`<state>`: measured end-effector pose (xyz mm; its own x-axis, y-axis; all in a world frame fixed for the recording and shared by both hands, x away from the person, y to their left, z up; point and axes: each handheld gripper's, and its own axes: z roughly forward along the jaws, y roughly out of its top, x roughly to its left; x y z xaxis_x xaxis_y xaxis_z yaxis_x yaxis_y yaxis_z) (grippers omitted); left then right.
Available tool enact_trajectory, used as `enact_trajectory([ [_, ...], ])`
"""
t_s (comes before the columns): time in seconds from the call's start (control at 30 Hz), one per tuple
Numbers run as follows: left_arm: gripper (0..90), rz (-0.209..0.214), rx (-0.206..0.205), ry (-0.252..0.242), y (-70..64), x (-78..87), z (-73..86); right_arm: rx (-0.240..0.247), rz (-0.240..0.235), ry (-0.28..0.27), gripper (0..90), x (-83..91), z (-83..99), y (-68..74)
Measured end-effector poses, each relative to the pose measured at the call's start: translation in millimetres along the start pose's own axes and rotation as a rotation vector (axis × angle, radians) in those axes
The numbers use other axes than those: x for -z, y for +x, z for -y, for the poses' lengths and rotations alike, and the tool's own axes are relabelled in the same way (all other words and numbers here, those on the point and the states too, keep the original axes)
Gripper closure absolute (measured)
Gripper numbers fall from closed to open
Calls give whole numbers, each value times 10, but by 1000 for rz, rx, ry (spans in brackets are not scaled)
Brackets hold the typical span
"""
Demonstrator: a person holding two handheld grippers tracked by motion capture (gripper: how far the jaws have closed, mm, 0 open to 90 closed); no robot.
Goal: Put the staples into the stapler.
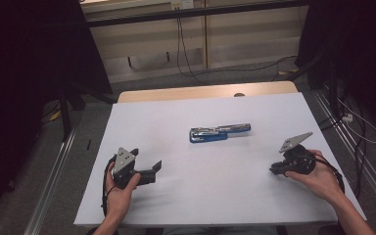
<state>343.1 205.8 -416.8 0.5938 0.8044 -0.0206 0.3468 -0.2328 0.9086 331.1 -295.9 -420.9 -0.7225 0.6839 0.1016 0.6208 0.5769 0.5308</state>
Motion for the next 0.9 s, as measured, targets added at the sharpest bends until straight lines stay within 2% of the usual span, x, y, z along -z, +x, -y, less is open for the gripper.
enact_trajectory([
  [0.57, 42, 0, -1, 6, 5, -3, 5, 19, 1, -61, 793, -2, -140, 24],
  [0.63, 42, -3, -18, 16, 4, 1, 0, 24, 3, -66, 793, 1, -161, 25],
  [0.8, 42, 0, -19, 13, -6, -1, -2, 30, 5, -71, 794, 0, -226, 31],
  [0.9, 42, -1, -18, 15, -4, -3, -1, 42, 0, -92, 793, 2, -276, 36],
])
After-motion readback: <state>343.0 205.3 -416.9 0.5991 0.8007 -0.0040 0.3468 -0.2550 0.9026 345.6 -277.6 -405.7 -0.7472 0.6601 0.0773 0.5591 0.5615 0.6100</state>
